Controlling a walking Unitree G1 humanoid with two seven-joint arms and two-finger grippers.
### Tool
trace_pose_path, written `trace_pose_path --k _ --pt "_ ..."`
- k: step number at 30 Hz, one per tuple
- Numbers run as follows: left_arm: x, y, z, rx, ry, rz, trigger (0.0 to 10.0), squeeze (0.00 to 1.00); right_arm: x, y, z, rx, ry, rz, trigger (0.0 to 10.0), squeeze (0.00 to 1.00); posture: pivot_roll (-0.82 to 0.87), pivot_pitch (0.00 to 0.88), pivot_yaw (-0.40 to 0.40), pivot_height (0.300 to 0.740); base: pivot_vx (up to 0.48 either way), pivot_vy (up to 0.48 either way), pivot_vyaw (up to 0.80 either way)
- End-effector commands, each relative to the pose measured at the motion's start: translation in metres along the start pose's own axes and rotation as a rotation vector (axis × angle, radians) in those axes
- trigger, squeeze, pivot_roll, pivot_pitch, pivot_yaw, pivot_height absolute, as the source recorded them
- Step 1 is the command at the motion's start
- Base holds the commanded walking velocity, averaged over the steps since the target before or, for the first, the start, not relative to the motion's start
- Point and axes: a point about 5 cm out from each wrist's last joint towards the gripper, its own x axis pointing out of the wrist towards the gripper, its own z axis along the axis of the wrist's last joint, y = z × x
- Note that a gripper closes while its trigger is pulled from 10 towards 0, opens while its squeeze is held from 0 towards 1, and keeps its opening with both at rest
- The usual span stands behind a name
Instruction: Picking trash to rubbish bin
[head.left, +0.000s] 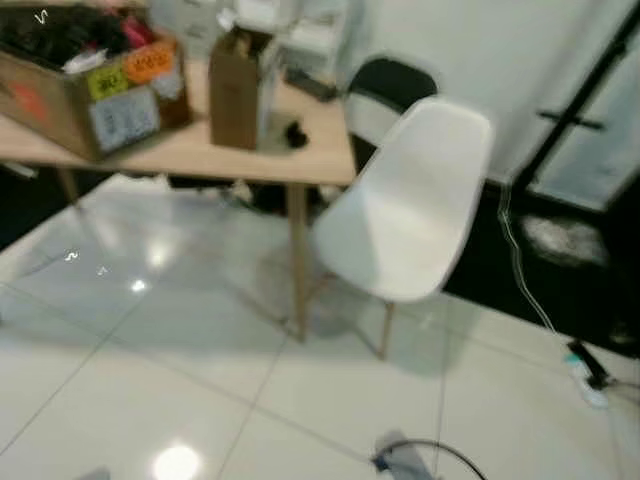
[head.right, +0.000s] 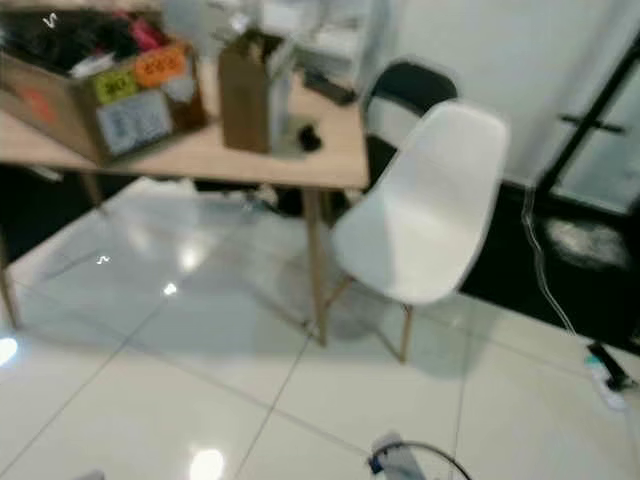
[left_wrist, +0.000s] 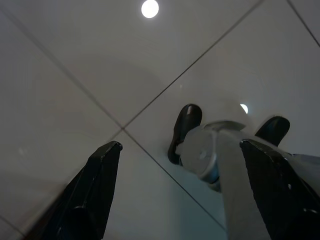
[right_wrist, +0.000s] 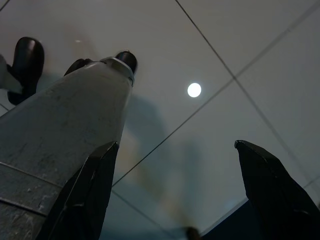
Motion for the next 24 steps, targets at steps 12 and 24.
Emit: trace_pose_path --k 12,24 --pt "-0.0016 -0.0024 -0.0140 0.014 0.024 0.006 10.0 0.00 0.0001 0.0075 -0.0116 -0.016 0.063 0.028 10.0 0.00 0.17 0.068 -0.050 0.740 0.000 0.000 -0.80" --pt "-0.0021 0.0055 -0.0110 0.054 0.021 0.042 10.0 0.00 0.0000 0.0071 -0.0122 -0.015 0.068 0.027 10.0 0.00 0.17 0.070 -0.042 0.740 0.000 0.000 -0.80"
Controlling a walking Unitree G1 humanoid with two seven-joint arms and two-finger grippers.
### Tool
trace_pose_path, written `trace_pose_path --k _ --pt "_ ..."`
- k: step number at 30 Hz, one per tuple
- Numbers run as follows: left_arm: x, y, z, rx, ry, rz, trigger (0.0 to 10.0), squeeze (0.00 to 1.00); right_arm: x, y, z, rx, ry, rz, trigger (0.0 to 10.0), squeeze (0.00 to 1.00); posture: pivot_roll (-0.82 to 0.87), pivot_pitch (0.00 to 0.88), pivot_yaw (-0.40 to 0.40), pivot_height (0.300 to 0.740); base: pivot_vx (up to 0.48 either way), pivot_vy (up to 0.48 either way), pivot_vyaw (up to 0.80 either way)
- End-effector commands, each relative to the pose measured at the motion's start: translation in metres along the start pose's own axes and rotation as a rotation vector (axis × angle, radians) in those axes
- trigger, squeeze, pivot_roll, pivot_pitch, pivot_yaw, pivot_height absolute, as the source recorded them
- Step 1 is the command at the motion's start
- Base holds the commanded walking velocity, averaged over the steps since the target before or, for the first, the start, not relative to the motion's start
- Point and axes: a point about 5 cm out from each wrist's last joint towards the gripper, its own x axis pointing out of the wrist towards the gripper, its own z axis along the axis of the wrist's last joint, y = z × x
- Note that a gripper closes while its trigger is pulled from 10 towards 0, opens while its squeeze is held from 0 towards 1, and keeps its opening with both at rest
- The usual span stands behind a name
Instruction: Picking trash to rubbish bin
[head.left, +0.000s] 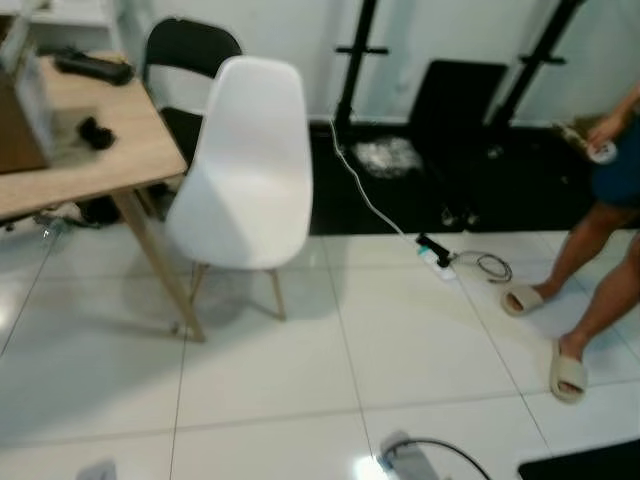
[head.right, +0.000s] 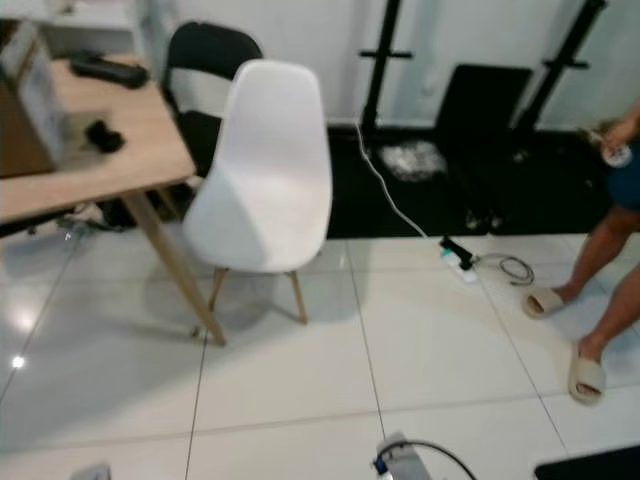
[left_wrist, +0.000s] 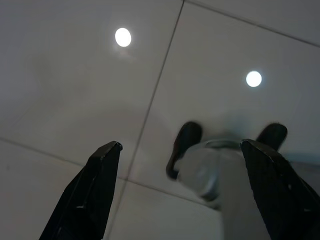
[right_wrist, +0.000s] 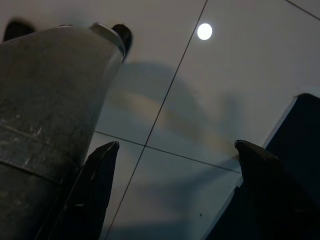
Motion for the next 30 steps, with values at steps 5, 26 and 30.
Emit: trace_pose_path --k 5,26,30 --pt "-0.004 0.010 -0.017 0.020 0.062 0.028 10.0 0.00 -0.001 0.004 -0.015 0.007 0.039 0.025 10.0 0.00 0.17 0.070 -0.040 0.740 0.000 0.000 -0.80" --pt "-0.005 0.010 -0.025 -0.007 0.074 0.014 10.0 0.00 0.002 0.017 -0.005 -0.019 0.031 0.041 10.0 0.00 0.17 0.078 -0.051 0.740 0.000 0.000 -0.80" --pt "-0.005 0.007 -0.022 -0.050 0.048 -0.028 10.0 0.00 0.002 0.016 -0.004 -0.019 0.029 0.040 10.0 0.00 0.17 0.074 -0.053 0.740 0.000 0.000 -0.80"
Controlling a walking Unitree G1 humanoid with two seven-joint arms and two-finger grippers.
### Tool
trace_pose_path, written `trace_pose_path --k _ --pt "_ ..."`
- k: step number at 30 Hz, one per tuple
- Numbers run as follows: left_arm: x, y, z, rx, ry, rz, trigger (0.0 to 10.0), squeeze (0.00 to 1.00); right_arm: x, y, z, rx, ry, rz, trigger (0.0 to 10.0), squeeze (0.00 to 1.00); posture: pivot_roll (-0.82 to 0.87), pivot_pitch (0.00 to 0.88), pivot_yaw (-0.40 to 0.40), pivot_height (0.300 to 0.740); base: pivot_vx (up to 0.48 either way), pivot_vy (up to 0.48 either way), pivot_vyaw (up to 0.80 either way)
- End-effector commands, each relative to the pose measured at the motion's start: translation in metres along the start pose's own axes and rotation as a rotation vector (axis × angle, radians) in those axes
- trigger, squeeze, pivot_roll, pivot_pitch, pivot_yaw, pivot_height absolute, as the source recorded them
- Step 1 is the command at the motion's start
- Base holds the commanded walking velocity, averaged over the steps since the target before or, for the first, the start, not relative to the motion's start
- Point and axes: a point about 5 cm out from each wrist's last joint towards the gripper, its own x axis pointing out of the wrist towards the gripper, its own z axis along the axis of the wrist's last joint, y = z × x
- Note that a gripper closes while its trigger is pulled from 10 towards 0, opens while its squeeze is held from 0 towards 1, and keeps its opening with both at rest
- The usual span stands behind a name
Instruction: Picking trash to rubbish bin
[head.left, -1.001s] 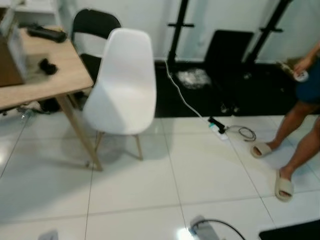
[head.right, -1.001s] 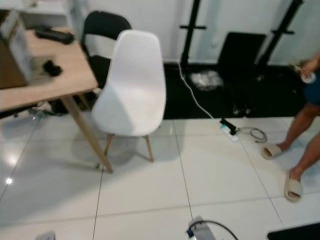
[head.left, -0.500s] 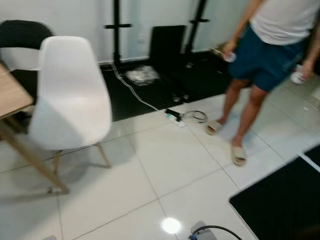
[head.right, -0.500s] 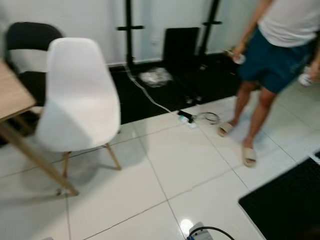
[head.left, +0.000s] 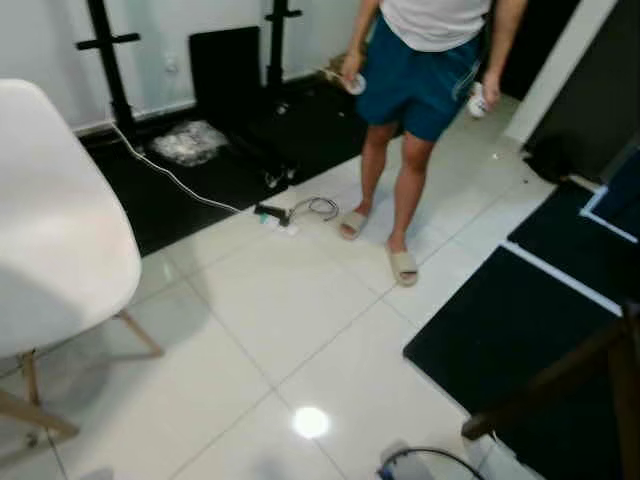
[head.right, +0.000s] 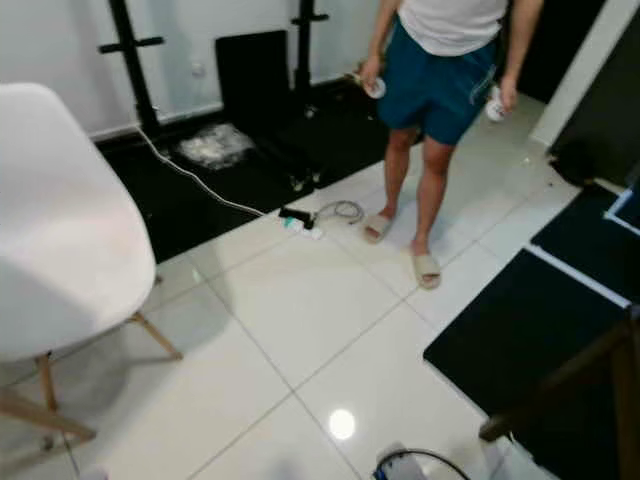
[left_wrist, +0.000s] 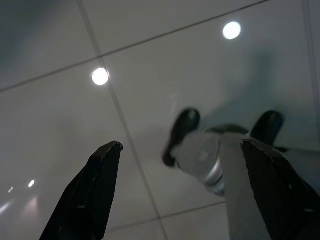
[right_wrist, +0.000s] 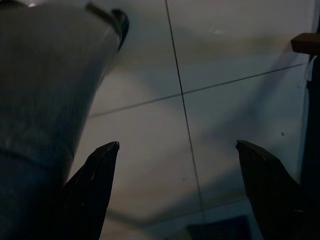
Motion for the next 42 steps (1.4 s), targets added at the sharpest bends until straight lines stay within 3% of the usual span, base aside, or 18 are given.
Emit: trace_pose_path --k 1,4,5,6,10,16,19,42 --pt "-0.002 -0.001 -0.008 -0.039 0.000 -0.054 10.0 0.00 0.001 0.012 -0.004 0.050 0.005 0.037 10.0 0.00 0.16 0.072 -0.054 0.740 0.000 0.000 -0.80" --pt "-0.001 -0.006 -0.004 -0.075 -0.028 -0.113 10.0 0.00 0.001 0.010 -0.004 0.145 -0.003 0.032 10.0 0.00 0.17 0.070 -0.054 0.740 0.000 0.000 -0.80" --pt "-0.001 -0.011 -0.002 -0.065 -0.037 -0.164 10.0 0.00 0.001 0.008 -0.006 0.237 -0.006 0.028 10.0 0.00 0.17 0.070 -0.054 0.740 0.000 0.000 -0.80" --pt "-0.001 -0.011 -0.002 -0.065 -0.037 -0.164 10.0 0.00 0.001 0.008 -0.006 0.237 -0.006 0.028 10.0 0.00 0.17 0.070 -0.054 0.740 0.000 0.000 -0.80" --pt "-0.001 -0.026 -0.007 0.081 -0.006 -0.244 10.0 0.00 0.000 0.005 -0.013 0.333 -0.002 0.021 10.0 0.00 0.17 0.067 -0.051 0.740 0.000 0.000 -0.80" --pt "-0.001 -0.030 -0.007 0.083 -0.011 -0.266 10.0 0.00 -0.001 0.004 -0.016 0.413 -0.009 0.017 10.0 0.00 0.16 0.066 -0.050 0.740 0.000 0.000 -0.80" --pt "-0.001 -0.030 -0.008 0.077 -0.013 -0.272 10.0 0.00 -0.001 0.001 -0.014 0.517 -0.025 0.011 10.0 0.00 0.16 0.068 -0.050 0.740 0.000 0.000 -0.80" --pt "-0.001 -0.038 -0.006 0.090 -0.022 -0.298 10.0 0.00 0.000 0.003 -0.001 0.455 -0.033 0.025 10.0 0.00 0.17 0.077 -0.058 0.740 0.000 0.000 -0.80"
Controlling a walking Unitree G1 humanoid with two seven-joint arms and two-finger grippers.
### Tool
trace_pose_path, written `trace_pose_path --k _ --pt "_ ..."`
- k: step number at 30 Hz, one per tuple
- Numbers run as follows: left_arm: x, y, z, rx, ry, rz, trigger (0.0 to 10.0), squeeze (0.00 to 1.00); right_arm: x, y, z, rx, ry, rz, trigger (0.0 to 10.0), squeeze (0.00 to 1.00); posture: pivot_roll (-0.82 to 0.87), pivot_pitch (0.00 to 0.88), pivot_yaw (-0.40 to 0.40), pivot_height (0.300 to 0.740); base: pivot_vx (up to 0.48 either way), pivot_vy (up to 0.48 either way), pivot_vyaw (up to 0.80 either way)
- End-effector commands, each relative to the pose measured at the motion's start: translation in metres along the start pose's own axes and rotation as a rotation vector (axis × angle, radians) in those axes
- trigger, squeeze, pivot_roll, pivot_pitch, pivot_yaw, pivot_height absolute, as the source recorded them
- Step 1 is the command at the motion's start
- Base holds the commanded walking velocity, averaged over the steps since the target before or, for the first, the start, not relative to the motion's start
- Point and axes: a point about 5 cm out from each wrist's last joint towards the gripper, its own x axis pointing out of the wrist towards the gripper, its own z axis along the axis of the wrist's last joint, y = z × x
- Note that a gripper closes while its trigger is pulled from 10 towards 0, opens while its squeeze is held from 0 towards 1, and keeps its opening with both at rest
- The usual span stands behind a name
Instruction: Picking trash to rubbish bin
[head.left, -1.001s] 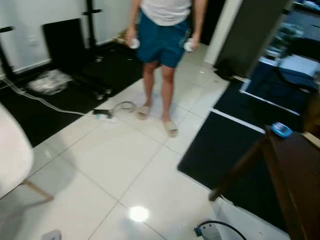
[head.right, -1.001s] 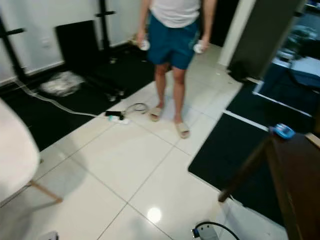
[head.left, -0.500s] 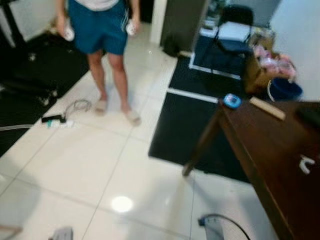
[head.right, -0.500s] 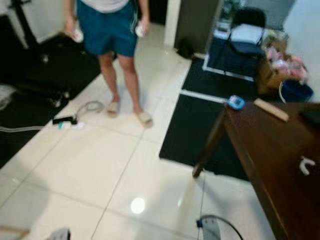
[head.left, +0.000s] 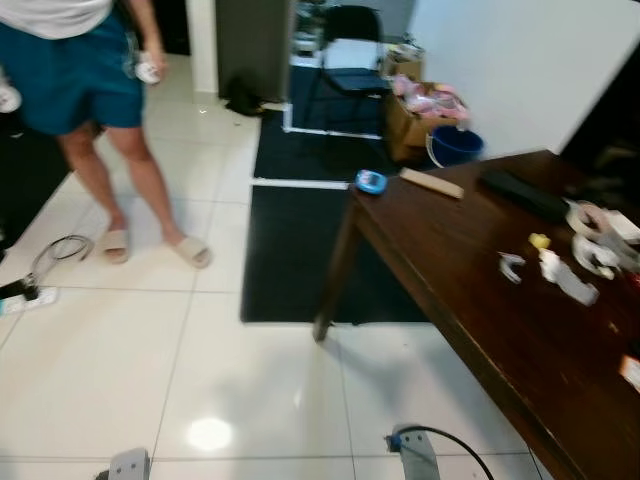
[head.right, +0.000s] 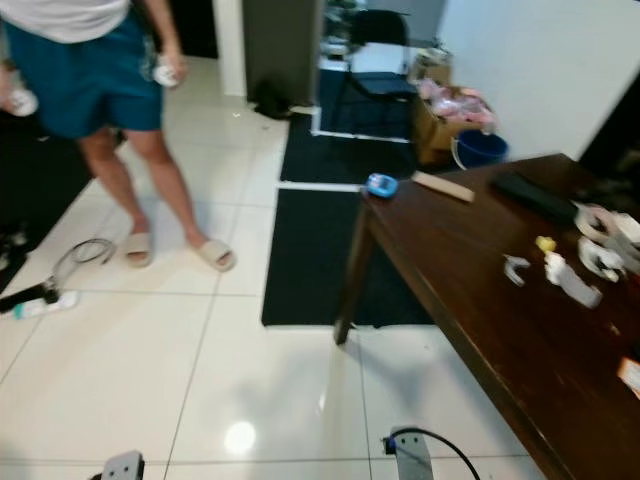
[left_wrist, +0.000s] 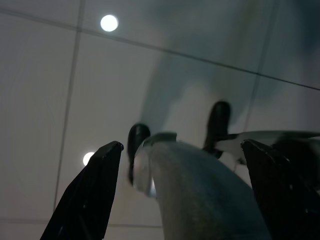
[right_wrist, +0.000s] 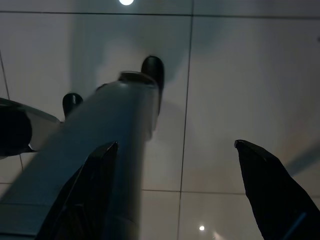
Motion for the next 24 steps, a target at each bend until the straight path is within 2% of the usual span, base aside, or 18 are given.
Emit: trace_pose_path --k 1,13,24 --pt "-0.0021 -0.0015 -0.0119 -0.011 0.030 -0.002 10.0 0.00 -0.0003 0.0013 -0.0116 -0.002 0.047 0.006 10.0 0.00 0.18 0.077 -0.060 0.740 0.000 0.000 -0.80" --pt "-0.0017 -0.0024 -0.0103 -0.031 0.014 -0.005 10.0 0.00 -0.0005 0.0004 -0.0120 -0.062 0.057 0.010 10.0 0.00 0.18 0.079 -0.071 0.740 0.000 0.000 -0.80" --pt "-0.0009 -0.0032 -0.0079 -0.033 0.007 -0.008 10.0 0.00 -0.0007 0.0009 -0.0177 -0.074 0.069 0.008 10.0 0.00 0.18 0.080 -0.067 0.740 0.000 0.000 -0.80"
